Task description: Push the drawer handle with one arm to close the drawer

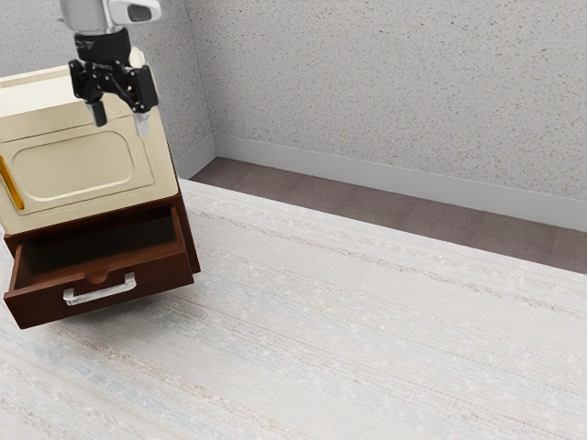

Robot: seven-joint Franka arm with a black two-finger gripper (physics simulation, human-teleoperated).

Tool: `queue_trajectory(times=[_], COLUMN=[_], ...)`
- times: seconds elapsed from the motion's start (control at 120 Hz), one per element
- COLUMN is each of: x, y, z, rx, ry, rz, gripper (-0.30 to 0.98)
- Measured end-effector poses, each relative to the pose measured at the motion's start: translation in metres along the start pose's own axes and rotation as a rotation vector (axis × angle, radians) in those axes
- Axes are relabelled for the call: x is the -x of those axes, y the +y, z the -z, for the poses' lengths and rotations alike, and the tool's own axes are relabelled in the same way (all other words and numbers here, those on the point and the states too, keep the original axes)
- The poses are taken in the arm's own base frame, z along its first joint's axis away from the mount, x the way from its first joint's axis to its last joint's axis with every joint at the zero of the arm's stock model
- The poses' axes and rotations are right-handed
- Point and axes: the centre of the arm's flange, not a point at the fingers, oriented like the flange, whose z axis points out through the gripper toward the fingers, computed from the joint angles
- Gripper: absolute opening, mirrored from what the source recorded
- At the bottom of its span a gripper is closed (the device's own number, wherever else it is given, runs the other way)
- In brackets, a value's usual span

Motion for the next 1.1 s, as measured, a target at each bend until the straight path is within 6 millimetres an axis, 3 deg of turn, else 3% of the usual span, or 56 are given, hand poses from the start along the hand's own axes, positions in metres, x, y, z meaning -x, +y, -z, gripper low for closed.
queue_trajectory(times=[0.258,0.333,0.383,0.475,0.583,0.667,0.733,0.833,0.95,1.042,1.1], x=[-0.002,0.007,0.024,0.070,0.139,0.187,0.233,0.298,0.323,0.325,0.325], y=[0.007,0.012,0.017,0.031,0.054,0.068,0.078,0.084,0.093,0.099,0.109], z=[0.001,0.034,0.075,0.122,0.151,0.153,0.123,0.041,-0.047,-0.109,-0.137], rx=[-0.007,-0.018,-0.025,-0.024,-0.069,-0.086,-0.116,-0.168,-0.214,-0.230,-0.226], ry=[0.004,0.068,0.150,0.214,0.189,0.135,0.065,0.019,0.028,0.041,0.063], rz=[0.015,0.009,0.003,-0.005,0.053,0.144,0.238,0.417,0.580,0.675,0.717], gripper=[0.69,0.69,0.69,0.69,0.69,0.69,0.69,0.69,0.69,0.69,0.69])
